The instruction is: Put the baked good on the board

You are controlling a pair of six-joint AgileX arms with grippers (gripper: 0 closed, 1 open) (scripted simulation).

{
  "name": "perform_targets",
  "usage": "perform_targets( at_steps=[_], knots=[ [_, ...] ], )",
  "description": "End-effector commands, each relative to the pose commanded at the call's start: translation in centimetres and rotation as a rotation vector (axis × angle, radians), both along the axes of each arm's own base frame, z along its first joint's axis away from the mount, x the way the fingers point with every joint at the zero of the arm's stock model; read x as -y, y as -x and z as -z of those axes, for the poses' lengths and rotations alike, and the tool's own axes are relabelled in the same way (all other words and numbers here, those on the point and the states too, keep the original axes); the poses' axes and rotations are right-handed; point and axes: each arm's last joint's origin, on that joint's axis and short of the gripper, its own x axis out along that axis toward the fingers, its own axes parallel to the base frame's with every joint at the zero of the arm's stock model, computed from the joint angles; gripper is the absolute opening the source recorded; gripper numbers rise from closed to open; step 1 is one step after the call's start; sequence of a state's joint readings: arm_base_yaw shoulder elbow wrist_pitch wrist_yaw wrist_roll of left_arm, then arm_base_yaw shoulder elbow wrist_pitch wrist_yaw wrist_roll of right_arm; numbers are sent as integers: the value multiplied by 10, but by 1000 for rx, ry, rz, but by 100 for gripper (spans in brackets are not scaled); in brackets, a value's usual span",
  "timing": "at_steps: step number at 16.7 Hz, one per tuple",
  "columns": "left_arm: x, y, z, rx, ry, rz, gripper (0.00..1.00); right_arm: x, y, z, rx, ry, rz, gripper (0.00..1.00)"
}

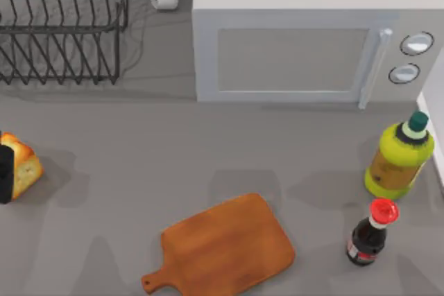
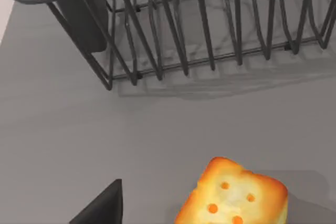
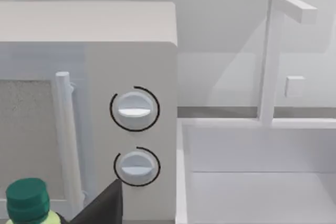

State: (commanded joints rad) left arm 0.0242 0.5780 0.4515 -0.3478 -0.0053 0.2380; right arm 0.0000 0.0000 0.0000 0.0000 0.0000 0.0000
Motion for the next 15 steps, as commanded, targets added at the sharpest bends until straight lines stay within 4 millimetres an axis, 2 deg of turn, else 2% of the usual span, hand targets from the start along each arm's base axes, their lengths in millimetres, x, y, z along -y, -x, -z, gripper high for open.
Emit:
perform_targets(
  at_steps=[3, 8, 12, 15],
  knots=[
    [-3, -44, -7, -307, -82, 60, 100, 0, 0, 0, 0, 0, 0, 100],
    [-9, -120, 6, -745, -170, 210, 100, 0, 0, 0, 0, 0, 0, 100],
    [-14, -168, 25, -964, -202, 326, 100, 0, 0, 0, 0, 0, 0, 100],
    [-17, -191, 39, -1058, -211, 385, 100, 0, 0, 0, 0, 0, 0, 100]
  ],
)
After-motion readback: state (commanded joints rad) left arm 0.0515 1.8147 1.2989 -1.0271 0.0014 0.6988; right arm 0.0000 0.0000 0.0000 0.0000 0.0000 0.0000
